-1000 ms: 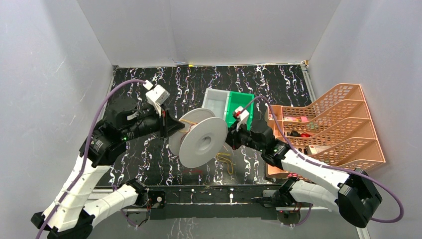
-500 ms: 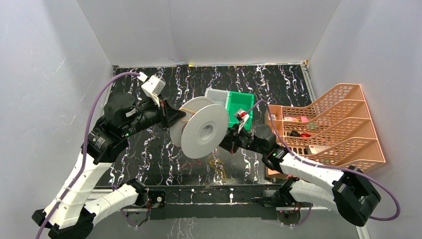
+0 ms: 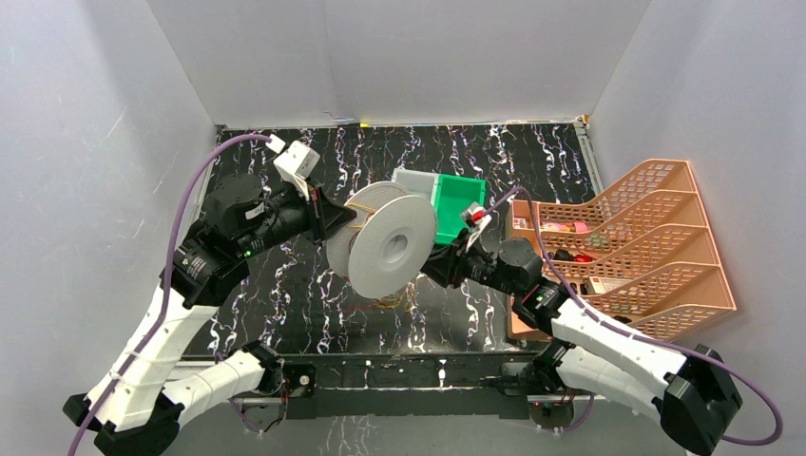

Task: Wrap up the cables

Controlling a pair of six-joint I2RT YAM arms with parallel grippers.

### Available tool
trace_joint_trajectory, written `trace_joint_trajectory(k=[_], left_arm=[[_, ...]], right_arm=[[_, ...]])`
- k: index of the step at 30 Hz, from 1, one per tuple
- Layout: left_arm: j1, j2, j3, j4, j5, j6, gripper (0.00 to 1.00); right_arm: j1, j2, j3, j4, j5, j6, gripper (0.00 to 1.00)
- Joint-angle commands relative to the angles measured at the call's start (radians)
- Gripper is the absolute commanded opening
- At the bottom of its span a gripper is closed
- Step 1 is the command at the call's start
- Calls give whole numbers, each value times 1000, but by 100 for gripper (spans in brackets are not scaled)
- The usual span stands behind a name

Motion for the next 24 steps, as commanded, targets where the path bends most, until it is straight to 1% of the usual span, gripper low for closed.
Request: trace_joint_trajectory(k=[1,6,10,14,19,24], left_arm=[[3,-11,70,84,-21,5,0],[3,1,83,80,-43,21,0],[3,12,88,79,-60,27,0],[3,19,92,78,-66,31,0],[3,21,91,77,-71,33,0],[3,19,91,71,-80,34,0]], right_arm=[[-3,-76,74,-112,83,-63,41],[-3,-137,71,-216,176,-69,50],[-3,-171,47,-290,261,-38,54],[-3,-189,-10,-285,270,10,55],[-3,-130,-55,-259,288,66,55],[-3,-4,-69,-197,271,113,51]])
